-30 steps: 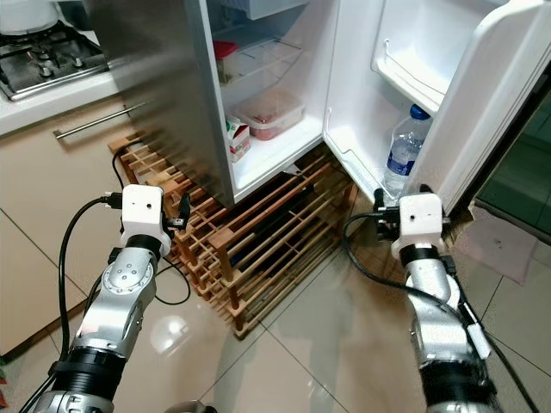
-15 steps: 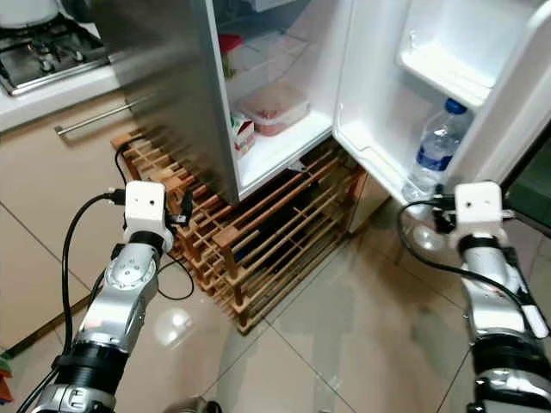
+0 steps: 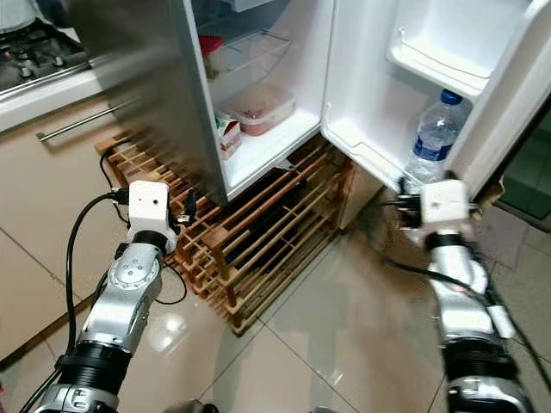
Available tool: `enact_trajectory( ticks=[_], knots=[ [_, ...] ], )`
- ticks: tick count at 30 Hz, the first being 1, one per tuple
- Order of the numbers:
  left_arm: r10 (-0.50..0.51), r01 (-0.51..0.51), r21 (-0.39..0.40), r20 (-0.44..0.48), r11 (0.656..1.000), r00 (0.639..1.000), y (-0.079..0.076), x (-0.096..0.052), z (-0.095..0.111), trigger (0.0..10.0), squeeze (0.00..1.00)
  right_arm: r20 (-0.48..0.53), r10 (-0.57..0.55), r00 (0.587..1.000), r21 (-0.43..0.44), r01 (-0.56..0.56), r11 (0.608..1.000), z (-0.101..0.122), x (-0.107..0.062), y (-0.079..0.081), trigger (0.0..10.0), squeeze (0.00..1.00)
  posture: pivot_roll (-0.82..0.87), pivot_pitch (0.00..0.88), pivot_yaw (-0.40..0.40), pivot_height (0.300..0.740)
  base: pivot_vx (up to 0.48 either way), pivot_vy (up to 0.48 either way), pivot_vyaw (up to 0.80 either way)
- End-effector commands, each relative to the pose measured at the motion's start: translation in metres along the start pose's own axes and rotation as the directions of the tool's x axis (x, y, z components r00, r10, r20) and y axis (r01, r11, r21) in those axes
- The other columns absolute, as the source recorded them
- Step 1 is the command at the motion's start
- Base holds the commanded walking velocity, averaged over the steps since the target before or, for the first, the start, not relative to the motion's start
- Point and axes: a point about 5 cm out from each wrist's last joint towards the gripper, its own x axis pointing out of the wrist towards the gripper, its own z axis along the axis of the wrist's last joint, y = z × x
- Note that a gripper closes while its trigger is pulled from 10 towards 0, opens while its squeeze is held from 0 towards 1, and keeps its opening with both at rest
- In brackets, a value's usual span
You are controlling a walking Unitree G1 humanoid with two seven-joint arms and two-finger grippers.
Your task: Restocking fridge
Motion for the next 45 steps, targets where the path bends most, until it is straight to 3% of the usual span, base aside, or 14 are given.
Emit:
enact_trajectory(
  ticks=[1, 5, 9, 12, 16, 22, 29, 32, 37, 38, 39, 41, 42, 45],
  knots=[
    [0.006, -0.006, 0.023, 0.008, 1.000, 1.000, 0.001, 0.001, 0.001, 10.0, 0.00, 0.007, 0.015, 1.000, 0.082, -0.016, 0.997, 0.005, 0.005, 0.010, 10.0, 0.00, 0.04, 0.031, 0.047, 0.740, 0.000, 0.000, 0.00],
    [0.007, -0.008, 0.035, 0.013, 0.999, 1.000, 0.001, 0.000, 0.000, 10.0, 0.00, -0.008, 0.011, 1.000, 0.108, -0.010, 0.994, 0.004, 0.010, 0.014, 10.0, 0.00, 0.05, 0.028, 0.045, 0.740, 0.000, 0.000, 0.00],
    [0.014, -0.015, 0.037, 0.022, 0.999, 1.000, 0.001, -0.001, 0.001, 10.0, 0.00, -0.023, -0.042, 0.999, 0.059, 0.043, 0.997, 0.005, 0.019, -0.005, 10.0, 0.00, 0.06, 0.024, 0.039, 0.740, 0.000, -0.180, 0.00],
    [0.016, -0.017, 0.037, 0.021, 0.999, 1.000, 0.002, -0.001, 0.001, 10.0, 0.00, -0.026, -0.046, 0.999, 0.050, 0.048, 0.998, 0.005, 0.020, -0.009, 10.0, 0.00, 0.06, 0.024, 0.039, 0.740, 0.000, -0.379, 0.00],
    [0.035, -0.036, 0.020, 0.023, 0.999, 0.999, 0.004, -0.002, 0.000, 10.0, 0.00, -0.056, -0.100, 0.993, -0.007, 0.100, 0.995, 0.004, 0.026, -0.034, 10.0, 0.00, 0.07, 0.024, 0.035, 0.740, 0.232, -0.092, 0.00],
    [0.039, -0.039, 0.023, 0.021, 0.999, 0.999, 0.006, -0.004, -0.001, 10.0, 0.00, -0.075, -0.133, 0.988, -0.043, 0.130, 0.991, 0.002, 0.027, -0.050, 10.0, 0.00, 0.07, 0.030, 0.035, 0.740, 0.000, 0.000, 0.00],
    [0.049, -0.050, 0.024, 0.018, 0.998, 0.999, 0.010, -0.006, -0.002, 10.0, 0.00, -0.140, -0.224, 0.964, -0.192, 0.196, 0.962, -0.004, 0.022, -0.089, 10.0, 0.00, 0.08, 0.044, 0.039, 0.740, 0.000, 0.000, 0.00],
    [0.050, -0.051, 0.025, 0.014, 0.998, 0.999, 0.010, -0.006, -0.002, 10.0, 0.00, -0.128, -0.253, 0.959, -0.208, 0.223, 0.952, 0.000, 0.022, -0.098, 10.0, 0.00, 0.09, 0.044, 0.034, 0.740, 0.000, 0.000, 0.00],
    [0.051, -0.051, 0.034, 0.012, 0.998, 0.999, 0.009, -0.005, -0.002, 10.0, 0.00, -0.089, -0.208, 0.974, -0.069, 0.202, 0.977, 0.005, 0.031, -0.075, 10.0, 0.00, 0.08, 0.041, 0.030, 0.740, 0.000, 0.000, 0.00],
    [0.052, -0.052, 0.038, 0.009, 0.998, 0.999, 0.009, -0.004, -0.003, 10.0, 0.00, -0.080, -0.169, 0.982, 0.037, 0.173, 0.984, 0.004, 0.034, -0.051, 10.0, 0.00, 0.08, 0.041, 0.031, 0.740, 0.000, 0.000, 0.00],
    [0.052, -0.052, 0.038, 0.010, 0.998, 0.999, 0.008, -0.003, -0.003, 10.0, 0.00, -0.074, -0.144, 0.987, 0.079, 0.150, 0.986, 0.004, 0.034, -0.037, 10.0, 0.00, 0.07, 0.041, 0.033, 0.740, 0.000, 0.000, 0.00],
    [0.048, -0.049, 0.036, 0.013, 0.998, 0.999, 0.007, -0.002, -0.002, 10.0, 0.00, -0.056, -0.109, 0.992, 0.121, 0.115, 0.986, 0.004, 0.034, -0.016, 10.0, 0.00, 0.07, 0.040, 0.035, 0.740, 0.000, 0.000, 0.00],
    [0.048, -0.049, 0.036, 0.013, 0.998, 0.999, 0.007, -0.002, -0.002, 10.0, 0.00, -0.056, -0.109, 0.992, 0.121, 0.115, 0.986, 0.004, 0.034, -0.016, 10.0, 0.00, 0.07, 0.040, 0.035, 0.740, 0.000, 0.000, 0.00],
    [0.038, -0.039, 0.039, 0.018, 0.998, 0.999, 0.006, -0.001, 0.000, 10.0, 0.00, -0.028, -0.069, 0.997, 0.160, 0.073, 0.984, 0.007, 0.032, 0.009, 10.0, 0.00, 0.05, 0.039, 0.039, 0.740, 0.000, -0.147, 0.18]
  ],
)
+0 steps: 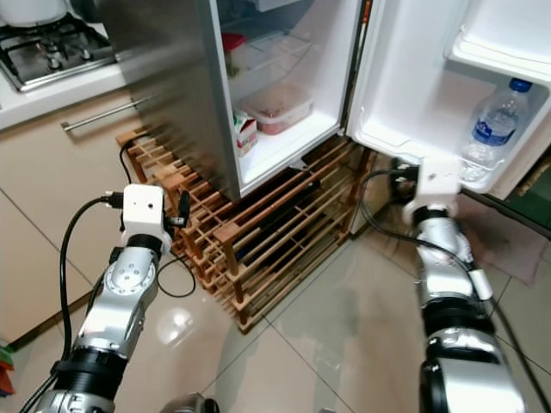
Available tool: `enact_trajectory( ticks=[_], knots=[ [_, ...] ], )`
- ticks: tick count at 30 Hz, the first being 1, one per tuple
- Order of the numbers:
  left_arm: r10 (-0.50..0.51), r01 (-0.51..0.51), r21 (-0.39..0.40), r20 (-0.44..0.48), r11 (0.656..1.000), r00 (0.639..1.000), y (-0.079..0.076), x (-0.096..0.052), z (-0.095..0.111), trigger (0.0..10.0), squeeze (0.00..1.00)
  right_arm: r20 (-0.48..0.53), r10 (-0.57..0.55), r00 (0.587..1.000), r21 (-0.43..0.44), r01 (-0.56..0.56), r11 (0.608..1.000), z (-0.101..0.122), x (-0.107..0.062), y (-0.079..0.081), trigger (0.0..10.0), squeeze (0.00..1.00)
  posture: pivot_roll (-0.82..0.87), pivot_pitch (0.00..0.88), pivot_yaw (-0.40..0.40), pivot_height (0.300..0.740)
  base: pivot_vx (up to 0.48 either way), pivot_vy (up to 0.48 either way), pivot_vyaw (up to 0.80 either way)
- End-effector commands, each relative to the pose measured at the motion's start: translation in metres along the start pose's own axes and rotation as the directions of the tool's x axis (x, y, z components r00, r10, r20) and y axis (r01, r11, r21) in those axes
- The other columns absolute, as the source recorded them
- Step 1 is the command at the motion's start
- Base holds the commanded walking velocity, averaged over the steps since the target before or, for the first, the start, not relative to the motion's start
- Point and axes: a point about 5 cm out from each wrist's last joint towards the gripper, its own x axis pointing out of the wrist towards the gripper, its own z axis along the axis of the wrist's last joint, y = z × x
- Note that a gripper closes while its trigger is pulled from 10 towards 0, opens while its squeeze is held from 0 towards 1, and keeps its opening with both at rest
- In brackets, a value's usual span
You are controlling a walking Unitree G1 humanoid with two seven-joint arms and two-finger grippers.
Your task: Restocking fridge
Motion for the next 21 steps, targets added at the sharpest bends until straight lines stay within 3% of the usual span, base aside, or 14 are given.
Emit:
enact_trajectory(
  ticks=[1, 3, 8, 16, 21],
  knots=[
    [0.001, -0.001, 0.011, 0.001, 1.000, 1.000, 0.000, 0.002, 0.001, 10.0, 0.00, 0.028, -0.004, 1.000, 0.015, 0.004, 1.000, 0.006, 0.001, 0.001, 10.0, 0.00, 0.05, 0.039, 0.039, 0.740, 0.000, -0.442, 0.54],
    [0.003, -0.003, 0.008, 0.005, 1.000, 1.000, -0.002, 0.003, 0.003, 10.0, 0.00, 0.022, 0.003, 1.000, 0.037, -0.003, 0.999, 0.004, -0.002, 0.012, 10.0, 0.00, 0.05, 0.037, 0.037, 0.740, 0.263, -0.399, 0.58],
    [0.004, -0.004, 0.006, 0.007, 1.000, 1.000, -0.002, 0.004, 0.003, 10.0, 0.00, 0.020, 0.015, 1.000, 0.038, -0.016, 0.999, 0.005, -0.004, 0.016, 10.0, 0.00, 0.06, 0.034, 0.035, 0.740, 0.273, -0.391, 0.56],
    [-0.011, 0.011, 0.014, 0.000, 1.000, 1.000, -0.005, 0.003, 0.002, 10.0, 0.00, 0.014, 0.015, 1.000, 0.008, -0.015, 1.000, 0.008, -0.004, 0.012, 10.0, 0.00, 0.06, 0.031, 0.030, 0.740, 0.263, -0.398, 0.54],
    [0.043, -0.043, -0.002, -0.011, 0.999, 0.999, 0.001, 0.005, 0.001, 10.0, 0.00, 0.010, 0.027, 1.000, -0.018, -0.027, 0.999, 0.008, -0.005, 0.012, 10.0, 0.00, 0.06, 0.026, 0.029, 0.740, 0.327, -0.288, 0.20]
  ],
)
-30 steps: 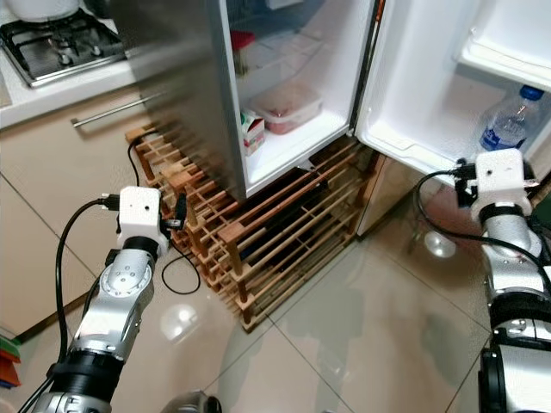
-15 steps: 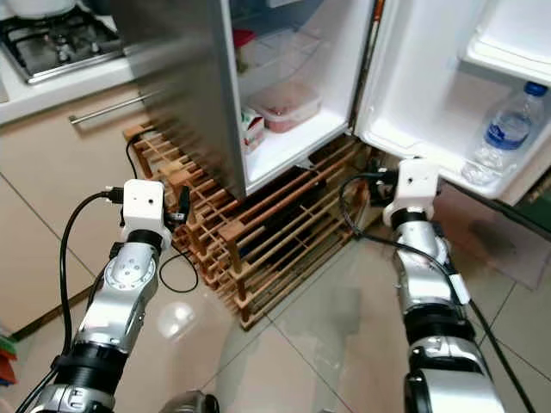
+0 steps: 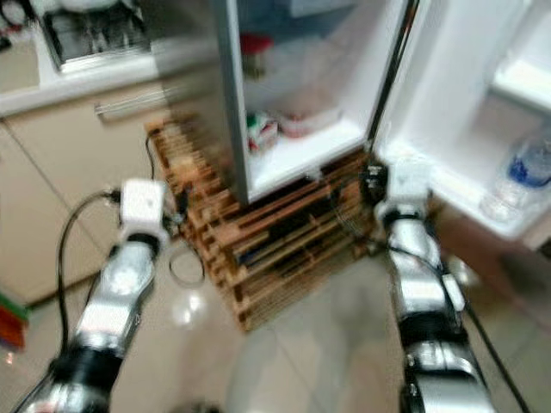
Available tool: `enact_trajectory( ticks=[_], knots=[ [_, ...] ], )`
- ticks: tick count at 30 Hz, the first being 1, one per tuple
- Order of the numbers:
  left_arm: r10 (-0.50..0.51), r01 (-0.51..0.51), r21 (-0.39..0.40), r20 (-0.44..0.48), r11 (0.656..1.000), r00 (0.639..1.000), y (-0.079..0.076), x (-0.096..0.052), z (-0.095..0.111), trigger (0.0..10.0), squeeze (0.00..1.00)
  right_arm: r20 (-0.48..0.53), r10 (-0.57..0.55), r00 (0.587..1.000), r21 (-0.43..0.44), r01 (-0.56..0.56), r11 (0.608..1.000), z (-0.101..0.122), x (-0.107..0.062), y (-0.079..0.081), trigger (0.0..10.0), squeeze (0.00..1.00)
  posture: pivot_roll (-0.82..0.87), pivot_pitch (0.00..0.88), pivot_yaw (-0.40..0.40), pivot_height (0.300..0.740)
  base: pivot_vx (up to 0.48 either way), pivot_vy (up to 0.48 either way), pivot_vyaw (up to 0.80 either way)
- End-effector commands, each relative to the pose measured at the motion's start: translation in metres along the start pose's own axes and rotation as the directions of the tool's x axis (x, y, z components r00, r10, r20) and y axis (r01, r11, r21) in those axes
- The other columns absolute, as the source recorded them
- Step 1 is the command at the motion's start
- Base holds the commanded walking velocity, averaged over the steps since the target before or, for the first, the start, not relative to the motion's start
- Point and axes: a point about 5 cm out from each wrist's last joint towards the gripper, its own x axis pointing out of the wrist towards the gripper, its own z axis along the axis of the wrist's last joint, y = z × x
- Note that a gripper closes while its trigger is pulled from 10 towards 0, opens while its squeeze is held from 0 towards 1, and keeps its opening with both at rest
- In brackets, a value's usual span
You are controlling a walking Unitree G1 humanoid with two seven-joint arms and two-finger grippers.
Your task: Restocking fridge
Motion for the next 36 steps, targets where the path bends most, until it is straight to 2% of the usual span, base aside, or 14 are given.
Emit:
enact_trajectory(
  ticks=[1, 4, 9, 10, 14, 16, 19, 25, 26, 30, 32, 33, 34, 36],
  knots=[
    [0.004, -0.004, -0.020, 0.005, 1.000, 1.000, -0.007, 0.001, 0.004, 10.0, 0.00, -0.006, -0.021, 1.000, -0.015, 0.021, 1.000, 0.000, -0.002, -0.010, 10.0, 0.00, 0.06, 0.026, 0.029, 0.740, 0.000, 0.000, 0.00],
    [0.011, -0.011, -0.017, -0.007, 1.000, 1.000, -0.006, 0.002, 0.002, 10.0, 0.00, 0.000, -0.031, 1.000, -0.022, 0.031, 0.999, 0.001, -0.004, -0.014, 10.0, 0.00, 0.06, 0.023, 0.029, 0.740, 0.000, 0.000, 0.00],
    [0.012, -0.012, -0.018, -0.009, 1.000, 1.000, -0.006, 0.002, 0.001, 10.0, 0.00, -0.021, -0.115, 0.993, -0.069, 0.114, 0.991, -0.004, -0.005, -0.040, 10.0, 0.00, 0.06, 0.021, 0.032, 0.740, 0.000, 0.000, 0.00],
    [0.011, -0.011, -0.019, -0.009, 1.000, 1.000, -0.005, 0.002, 0.001, 10.0, 0.00, -0.043, -0.144, 0.989, -0.079, 0.140, 0.987, -0.008, -0.006, -0.051, 10.0, 0.00, 0.06, 0.025, 0.034, 0.740, 0.000, 0.000, 0.00],
    [0.013, -0.013, -0.019, -0.008, 1.000, 1.000, -0.004, 0.002, 0.001, 10.0, 0.00, -0.063, -0.170, 0.984, -0.084, 0.164, 0.983, -0.012, -0.008, -0.059, 10.0, 0.00, 0.07, 0.028, 0.034, 0.740, 0.000, 0.000, 0.00],
    [0.029, -0.029, -0.014, -0.003, 0.999, 1.000, 0.000, 0.002, 0.003, 10.0, 0.00, -0.085, -0.205, 0.975, -0.098, 0.197, 0.976, -0.015, -0.011, -0.074, 10.0, 0.00, 0.08, 0.046, 0.036, 0.740, 0.000, 0.000, 0.00],
    [0.046, -0.046, -0.006, -0.001, 0.999, 0.999, 0.008, 0.002, 0.003, 10.0, 0.00, -0.094, -0.232, 0.968, -0.133, 0.219, 0.967, -0.015, -0.012, -0.088, 10.0, 0.00, 0.09, 0.061, 0.038, 0.740, 0.000, 0.000, 0.00],
    [0.066, -0.066, 0.011, 0.002, 0.998, 0.998, 0.018, 0.000, 0.004, 10.0, 0.00, -0.113, -0.249, 0.962, -0.187, 0.226, 0.956, -0.016, -0.013, -0.103, 10.0, 0.00, 0.11, 0.076, 0.042, 0.740, 0.000, 0.000, 0.00],
    [0.076, -0.076, 0.022, 0.004, 0.997, 0.997, 0.023, -0.001, 0.005, 10.0, 0.00, -0.136, -0.270, 0.953, -0.218, 0.237, 0.947, -0.016, -0.014, -0.113, 10.0, 0.00, 0.14, 0.089, 0.053, 0.740, 0.000, 0.000, 0.00],
    [0.082, -0.082, 0.038, 0.004, 0.996, 0.997, 0.030, -0.004, 0.006, 10.0, 0.00, -0.150, -0.293, 0.944, -0.263, 0.248, 0.932, -0.016, -0.016, -0.124, 10.0, 0.00, 0.15, 0.099, 0.068, 0.740, 0.000, 0.000, 0.00],
    [0.076, -0.076, 0.051, 0.002, 0.996, 0.997, 0.032, -0.005, 0.007, 10.0, 0.00, -0.173, -0.354, 0.919, -0.321, 0.287, 0.903, -0.016, -0.021, -0.141, 10.0, 0.00, 0.15, 0.108, 0.082, 0.740, 0.000, 0.000, 0.00],
    [0.076, -0.076, 0.051, 0.002, 0.996, 0.997, 0.032, -0.005, 0.007, 10.0, 0.00, -0.173, -0.354, 0.919, -0.321, 0.287, 0.903, -0.016, -0.021, -0.141, 10.0, 0.00, 0.15, 0.108, 0.082, 0.740, 0.000, 0.000, 0.00],
    [0.068, -0.068, 0.058, 0.001, 0.996, 0.998, 0.032, -0.005, 0.007, 10.0, 0.00, -0.176, -0.387, 0.905, -0.348, 0.310, 0.885, -0.015, -0.025, -0.150, 10.0, 0.00, 0.15, 0.111, 0.090, 0.740, 0.000, 0.000, 0.00],
    [0.060, -0.060, 0.062, -0.002, 0.996, 0.998, 0.032, -0.004, 0.007, 10.0, 0.00, -0.124, -0.469, 0.875, -0.421, 0.382, 0.823, -0.005, -0.029, -0.168, 10.0, 0.00, 0.14, 0.115, 0.101, 0.740, 0.000, 0.000, 0.00]
  ],
)
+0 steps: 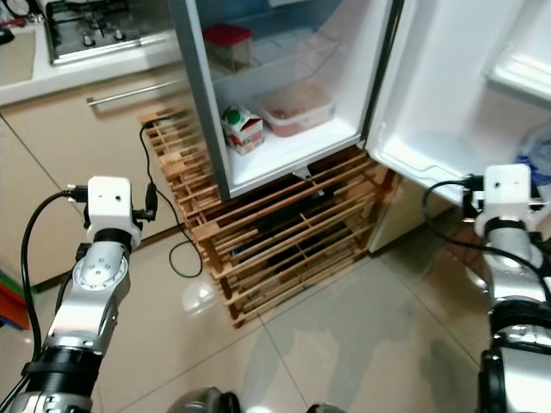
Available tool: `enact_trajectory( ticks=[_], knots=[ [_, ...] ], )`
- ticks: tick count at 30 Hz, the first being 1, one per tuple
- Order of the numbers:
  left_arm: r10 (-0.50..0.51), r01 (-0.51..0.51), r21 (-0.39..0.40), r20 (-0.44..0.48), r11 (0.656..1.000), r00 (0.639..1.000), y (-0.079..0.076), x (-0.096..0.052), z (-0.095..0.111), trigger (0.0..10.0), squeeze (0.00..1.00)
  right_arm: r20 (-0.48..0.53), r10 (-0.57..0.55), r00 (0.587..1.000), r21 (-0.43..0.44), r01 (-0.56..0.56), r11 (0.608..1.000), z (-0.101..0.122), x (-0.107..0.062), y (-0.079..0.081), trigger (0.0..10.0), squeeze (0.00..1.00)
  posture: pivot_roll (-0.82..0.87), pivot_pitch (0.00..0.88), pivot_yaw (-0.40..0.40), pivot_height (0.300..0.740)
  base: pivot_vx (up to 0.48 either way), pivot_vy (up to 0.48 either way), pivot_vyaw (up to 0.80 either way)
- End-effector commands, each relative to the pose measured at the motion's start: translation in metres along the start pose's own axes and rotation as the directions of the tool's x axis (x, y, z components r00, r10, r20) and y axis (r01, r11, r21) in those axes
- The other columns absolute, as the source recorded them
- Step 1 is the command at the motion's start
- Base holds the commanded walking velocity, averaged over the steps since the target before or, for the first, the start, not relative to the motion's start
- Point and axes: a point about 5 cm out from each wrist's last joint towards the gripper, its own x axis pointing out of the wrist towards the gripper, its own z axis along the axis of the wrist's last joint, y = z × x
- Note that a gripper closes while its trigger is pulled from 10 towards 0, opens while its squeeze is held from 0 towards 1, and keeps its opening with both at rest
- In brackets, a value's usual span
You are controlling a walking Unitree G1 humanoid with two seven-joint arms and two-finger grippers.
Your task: Restocking fridge
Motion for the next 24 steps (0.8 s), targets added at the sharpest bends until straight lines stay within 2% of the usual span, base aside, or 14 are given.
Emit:
enact_trajectory(
  ticks=[1, 4, 5, 8, 10, 11, 14, 15, 16, 18, 19, 21, 22, 24],
  knots=[
    [-0.010, 0.010, 0.017, -0.003, 1.000, 1.000, 0.001, 0.000, 0.001, 10.0, 0.00, 0.004, -0.061, 0.998, -0.035, 0.061, 0.998, 0.001, 0.001, -0.011, 10.0, 0.00, 0.14, 0.115, 0.101, 0.740, 0.000, 0.000, 0.00],
    [-0.018, 0.018, 0.018, -0.002, 1.000, 1.000, -0.001, 0.002, 0.003, 10.0, 0.00, 0.048, -0.168, 0.985, -0.082, 0.171, 0.982, 0.008, 0.003, -0.027, 10.0, 0.00, 0.14, 0.116, 0.101, 0.740, 0.000, 0.000, 0.00],
    [-0.022, 0.022, 0.017, 0.005, 1.000, 1.000, -0.002, 0.003, 0.006, 10.0, 0.00, 0.121, -0.231, 0.965, -0.085, 0.242, 0.966, 0.018, 0.003, -0.031, 10.0, 0.00, 0.13, 0.112, 0.095, 0.740, 0.000, 0.000, 0.00],
    [-0.024, 0.024, 0.011, 0.011, 1.000, 1.000, -0.005, 0.006, 0.008, 10.0, 0.00, 0.242, -0.301, 0.922, -0.060, 0.324, 0.944, 0.035, 0.002, -0.029, 10.0, 0.00, 0.12, 0.109, 0.090, 0.740, 0.000, 0.000, 0.00],
    [-0.024, 0.024, 0.006, 0.013, 1.000, 1.000, -0.007, 0.007, 0.009, 10.0, 0.00, 0.295, -0.278, 0.914, 0.012, 0.287, 0.958, 0.044, 0.000, -0.016, 10.0, 0.00, 0.12, 0.104, 0.085, 0.740, 0.000, 0.000, 0.00],
    [-0.024, 0.024, 0.004, 0.013, 1.000, 1.000, -0.008, 0.008, 0.009, 10.0, 0.00, 0.286, -0.208, 0.935, 0.076, 0.194, 0.978, 0.043, -0.001, 0.002, 10.0, 0.00, 0.12, 0.097, 0.076, 0.740, 0.000, 0.000, 0.00],
    [-0.023, 0.023, 0.002, 0.014, 1.000, 1.000, -0.009, 0.008, 0.010, 10.0, 0.00, 0.275, -0.156, 0.949, 0.134, 0.123, 0.983, 0.041, -0.005, 0.018, 10.0, 0.00, 0.11, 0.094, 0.072, 0.740, 0.000, 0.000, 0.00],
    [-0.021, 0.021, -0.005, 0.014, 1.000, 1.000, -0.009, 0.009, 0.009, 10.0, 0.00, 0.140, -0.064, 0.988, 0.273, 0.023, 0.962, 0.017, -0.016, 0.050, 10.0, 0.00, 0.11, 0.085, 0.065, 0.740, 0.000, 0.000, 0.00],
    [-0.021, 0.021, -0.005, 0.014, 1.000, 1.000, -0.009, 0.009, 0.009, 10.0, 0.00, 0.140, -0.064, 0.988, 0.273, 0.023, 0.962, 0.017, -0.016, 0.050, 10.0, 0.00, 0.11, 0.085, 0.065, 0.740, 0.000, 0.000, 0.00],
    [-0.022, 0.022, -0.010, 0.012, 1.000, 1.000, -0.010, 0.009, 0.008, 10.0, 0.00, 0.018, -0.083, 0.996, 0.362, 0.070, 0.929, -0.004, -0.024, 0.058, 10.0, 0.00, 0.10, 0.077, 0.063, 0.740, 0.000, 0.000, 0.00],
    [-0.022, 0.022, -0.010, 0.012, 1.000, 1.000, -0.010, 0.009, 0.008, 10.0, 0.00, 0.018, -0.083, 0.996, 0.362, 0.070, 0.929, -0.004, -0.024, 0.058, 10.0, 0.00, 0.10, 0.077, 0.063, 0.740, 0.000, 0.000, 0.00],
    [-0.031, 0.032, -0.007, 0.016, 0.999, 0.999, -0.012, 0.009, 0.008, 10.0, 0.00, -0.091, -0.123, 0.988, 0.415, 0.150, 0.897, -0.020, -0.030, 0.060, 10.0, 0.00, 0.09, 0.068, 0.064, 0.740, 0.000, 0.000, 0.00],
    [-0.039, 0.039, -0.003, 0.021, 0.999, 0.999, -0.013, 0.009, 0.007, 10.0, 0.00, -0.088, -0.098, 0.991, 0.413, 0.126, 0.902, -0.023, -0.038, 0.072, 10.0, 0.00, 0.09, 0.064, 0.065, 0.740, 0.000, 0.000, 0.00],
    [-0.039, 0.039, -0.003, 0.021, 0.999, 0.999, -0.013, 0.009, 0.007, 10.0, 0.00, -0.088, -0.098, 0.991, 0.413, 0.126, 0.902, -0.023, -0.038, 0.072, 10.0, 0.00, 0.09, 0.064, 0.065, 0.740, 0.000, 0.000, 0.00]
  ],
)
